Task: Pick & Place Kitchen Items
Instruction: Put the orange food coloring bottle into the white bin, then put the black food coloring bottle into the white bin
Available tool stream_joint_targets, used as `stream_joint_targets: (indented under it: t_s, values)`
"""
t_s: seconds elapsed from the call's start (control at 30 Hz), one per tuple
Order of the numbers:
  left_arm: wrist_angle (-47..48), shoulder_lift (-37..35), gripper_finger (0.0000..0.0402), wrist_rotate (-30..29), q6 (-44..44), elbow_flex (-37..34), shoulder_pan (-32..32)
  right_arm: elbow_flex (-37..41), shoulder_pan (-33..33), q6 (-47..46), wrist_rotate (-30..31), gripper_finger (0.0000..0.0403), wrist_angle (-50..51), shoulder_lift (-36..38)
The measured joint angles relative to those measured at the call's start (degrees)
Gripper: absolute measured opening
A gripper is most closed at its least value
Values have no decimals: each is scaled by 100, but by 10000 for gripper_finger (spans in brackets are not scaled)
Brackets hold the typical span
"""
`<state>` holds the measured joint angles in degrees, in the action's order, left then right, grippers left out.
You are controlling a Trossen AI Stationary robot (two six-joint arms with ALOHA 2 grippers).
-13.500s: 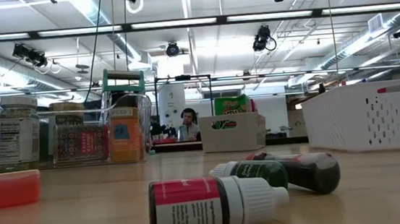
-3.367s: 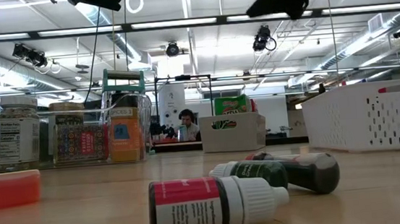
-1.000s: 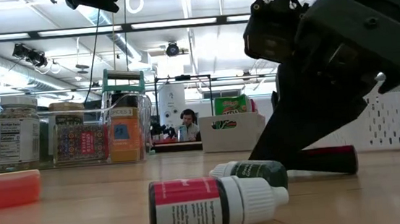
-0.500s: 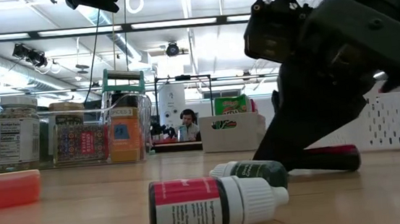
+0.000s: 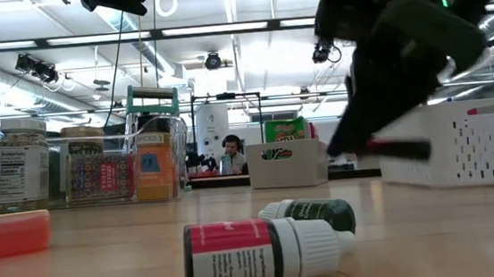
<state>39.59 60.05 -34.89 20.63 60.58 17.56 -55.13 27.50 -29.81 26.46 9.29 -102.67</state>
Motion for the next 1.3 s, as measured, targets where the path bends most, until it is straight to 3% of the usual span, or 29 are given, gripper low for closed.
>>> stream_joint_targets:
  t_s: [0.13,0.33,0.43,0.63,0.87,1.07,1.3]
  values:
    - [2,0,192,1,2,0,0,-15,-100,43,434,72,780,707]
    - [0,0,192,0,8,0,-2,-20,-33,-13,1799,75,2213,2215]
    - [-2,0,192,0,10,0,0,40,7,-557,2378,75,3085,2833]
    - [-4,0,192,-36,30,0,0,1049,-131,-1716,1874,75,3549,3478]
    - [-5,0,192,-26,65,0,-2,2246,-209,-2418,823,98,2784,3556]
    - [-15,0,192,-24,65,0,-1,2436,-209,-2295,1355,159,2693,3556]
    - [-36,0,192,-42,65,0,-1,1850,-209,-1178,1875,195,2368,3556]
